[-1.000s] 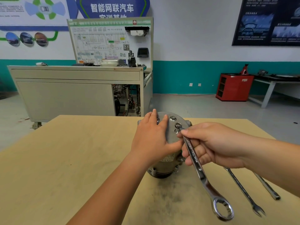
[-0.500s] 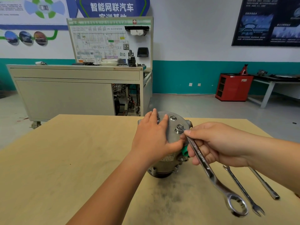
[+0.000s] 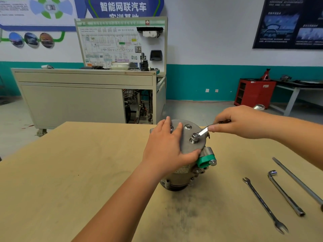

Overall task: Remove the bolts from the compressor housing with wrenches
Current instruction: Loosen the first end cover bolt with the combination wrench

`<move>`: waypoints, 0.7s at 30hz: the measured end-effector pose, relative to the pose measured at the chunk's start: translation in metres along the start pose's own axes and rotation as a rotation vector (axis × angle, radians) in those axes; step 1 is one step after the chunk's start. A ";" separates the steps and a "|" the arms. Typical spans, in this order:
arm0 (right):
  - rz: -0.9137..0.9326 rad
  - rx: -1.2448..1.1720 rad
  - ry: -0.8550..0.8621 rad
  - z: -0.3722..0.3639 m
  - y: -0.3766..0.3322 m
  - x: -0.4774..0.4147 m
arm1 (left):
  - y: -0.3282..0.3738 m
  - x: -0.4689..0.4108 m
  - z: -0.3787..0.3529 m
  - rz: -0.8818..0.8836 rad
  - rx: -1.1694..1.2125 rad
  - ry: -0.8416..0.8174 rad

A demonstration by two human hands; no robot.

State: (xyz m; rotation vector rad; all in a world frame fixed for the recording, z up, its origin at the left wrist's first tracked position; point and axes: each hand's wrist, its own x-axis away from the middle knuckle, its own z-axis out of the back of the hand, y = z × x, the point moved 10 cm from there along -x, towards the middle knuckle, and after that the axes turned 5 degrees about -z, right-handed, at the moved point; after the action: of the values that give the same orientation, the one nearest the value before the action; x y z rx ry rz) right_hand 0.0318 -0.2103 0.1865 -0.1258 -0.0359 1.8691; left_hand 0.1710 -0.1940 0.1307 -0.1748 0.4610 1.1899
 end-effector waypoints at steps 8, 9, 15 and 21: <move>0.055 -0.169 -0.012 0.006 0.011 0.002 | 0.001 0.000 0.000 -0.016 0.003 -0.004; 0.051 -0.230 0.007 0.011 0.016 0.004 | 0.002 0.000 0.001 -0.027 0.010 -0.007; -0.137 -0.598 0.130 0.000 0.083 0.019 | 0.020 -0.003 0.023 -0.093 0.038 0.065; -0.543 -0.731 0.114 -0.114 0.171 0.048 | 0.170 0.063 0.017 -0.782 0.395 0.282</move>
State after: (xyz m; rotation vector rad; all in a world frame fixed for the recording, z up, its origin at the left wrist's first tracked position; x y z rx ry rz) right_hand -0.1328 -0.2197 0.0546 -0.6568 -0.6159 1.2296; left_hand 0.0373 -0.0707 0.1363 -0.1590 0.7760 0.2949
